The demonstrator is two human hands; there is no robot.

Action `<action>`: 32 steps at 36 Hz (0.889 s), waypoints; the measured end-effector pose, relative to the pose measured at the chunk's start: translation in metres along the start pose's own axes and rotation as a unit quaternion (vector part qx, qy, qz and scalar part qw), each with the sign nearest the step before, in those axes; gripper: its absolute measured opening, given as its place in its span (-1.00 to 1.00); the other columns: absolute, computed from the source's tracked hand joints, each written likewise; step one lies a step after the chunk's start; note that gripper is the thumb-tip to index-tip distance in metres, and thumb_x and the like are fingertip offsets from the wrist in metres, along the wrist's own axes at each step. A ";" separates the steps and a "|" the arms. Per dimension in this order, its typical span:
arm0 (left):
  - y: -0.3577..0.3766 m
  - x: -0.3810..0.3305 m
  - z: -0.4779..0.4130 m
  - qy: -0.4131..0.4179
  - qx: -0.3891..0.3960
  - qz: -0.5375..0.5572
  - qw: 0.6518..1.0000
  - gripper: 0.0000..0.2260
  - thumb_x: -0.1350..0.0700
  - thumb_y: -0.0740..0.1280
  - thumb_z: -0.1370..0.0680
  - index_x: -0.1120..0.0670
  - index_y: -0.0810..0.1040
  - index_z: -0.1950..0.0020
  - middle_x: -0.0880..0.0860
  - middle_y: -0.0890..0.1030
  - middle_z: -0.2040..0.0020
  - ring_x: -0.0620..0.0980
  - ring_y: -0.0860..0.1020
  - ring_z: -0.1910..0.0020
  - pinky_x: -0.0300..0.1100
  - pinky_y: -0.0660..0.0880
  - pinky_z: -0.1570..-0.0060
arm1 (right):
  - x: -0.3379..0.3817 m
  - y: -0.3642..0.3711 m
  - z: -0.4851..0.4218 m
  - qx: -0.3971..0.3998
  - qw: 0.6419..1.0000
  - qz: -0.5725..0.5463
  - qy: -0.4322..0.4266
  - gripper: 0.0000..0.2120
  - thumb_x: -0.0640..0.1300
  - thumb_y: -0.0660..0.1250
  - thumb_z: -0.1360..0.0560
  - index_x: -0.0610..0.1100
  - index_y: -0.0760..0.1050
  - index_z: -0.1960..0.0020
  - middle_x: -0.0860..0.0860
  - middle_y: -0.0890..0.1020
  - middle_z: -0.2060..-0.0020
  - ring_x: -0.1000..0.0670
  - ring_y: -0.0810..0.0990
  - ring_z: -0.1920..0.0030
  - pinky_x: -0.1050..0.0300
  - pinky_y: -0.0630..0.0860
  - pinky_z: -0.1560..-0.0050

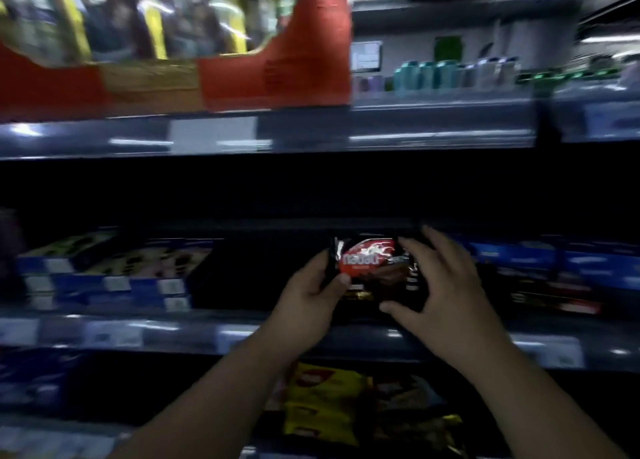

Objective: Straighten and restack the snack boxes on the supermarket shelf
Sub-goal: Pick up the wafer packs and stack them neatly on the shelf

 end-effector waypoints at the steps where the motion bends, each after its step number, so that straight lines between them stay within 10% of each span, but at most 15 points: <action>1: -0.014 0.001 0.005 -0.003 -0.012 -0.006 1.000 -0.72 0.08 0.28 -0.58 0.02 0.51 -0.30 -0.01 0.64 -0.17 -0.03 0.57 -0.21 -0.12 0.49 -0.23 | 0.010 0.012 -0.004 0.038 0.999 0.003 -0.003 -0.10 0.15 0.58 -0.25 0.13 0.22 -0.47 -0.01 0.17 -0.52 -0.14 0.17 -0.47 -0.17 0.19 -0.44; 5: -0.071 0.006 0.022 -0.022 -0.056 -0.012 0.998 -0.80 0.06 0.26 -0.61 -0.09 0.51 -0.22 -0.10 0.67 -0.07 -0.14 0.60 -0.13 -0.23 0.53 -0.10 | 0.057 0.059 -0.012 0.152 0.988 -0.027 -0.030 -0.11 0.16 0.53 -0.32 0.25 0.09 -0.50 0.18 0.04 -0.52 0.02 0.15 -0.47 -0.02 0.26 -0.44; 14: -0.162 0.007 0.050 -0.006 -0.050 -0.229 0.972 -0.60 0.00 0.25 -0.62 -0.38 0.29 -0.38 -0.36 0.49 -0.22 -0.39 0.45 -0.22 -0.35 0.44 -0.18 | 0.122 0.116 -0.045 0.145 0.985 -0.081 -0.036 -0.25 0.06 0.55 -0.32 0.12 0.28 -0.42 0.20 0.24 -0.37 0.12 0.38 -0.22 0.23 0.39 -0.20; 24: -0.170 0.002 0.070 0.100 0.010 -0.441 0.892 -0.59 -0.03 0.23 -0.57 0.00 0.44 -0.42 -0.08 0.43 -0.39 -0.13 0.36 -0.36 -0.53 0.12 -0.24 | 0.114 0.162 -0.043 0.310 0.938 -0.142 0.060 -0.52 0.05 0.48 -0.42 0.26 0.39 -0.27 0.27 0.45 -0.17 0.28 0.46 -0.04 0.34 0.41 0.04; 32: -0.119 -0.007 0.055 0.172 0.058 -0.393 0.901 -0.60 -0.09 0.20 -0.55 -0.04 0.50 -0.36 -0.19 0.42 -0.29 -0.19 0.38 -0.30 -0.31 0.34 -0.28 | 0.093 0.122 -0.031 0.233 0.969 -0.065 0.048 -0.48 0.18 0.39 -0.46 0.22 0.37 -0.39 0.21 0.26 -0.46 0.22 0.17 -0.43 0.23 0.10 -0.42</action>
Point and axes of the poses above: each hand's wrist, its own z-axis away from the middle knuckle, its own y-axis out of the palm, x = y × z, the point moved 10 cm from there along -z, towards the middle knuckle
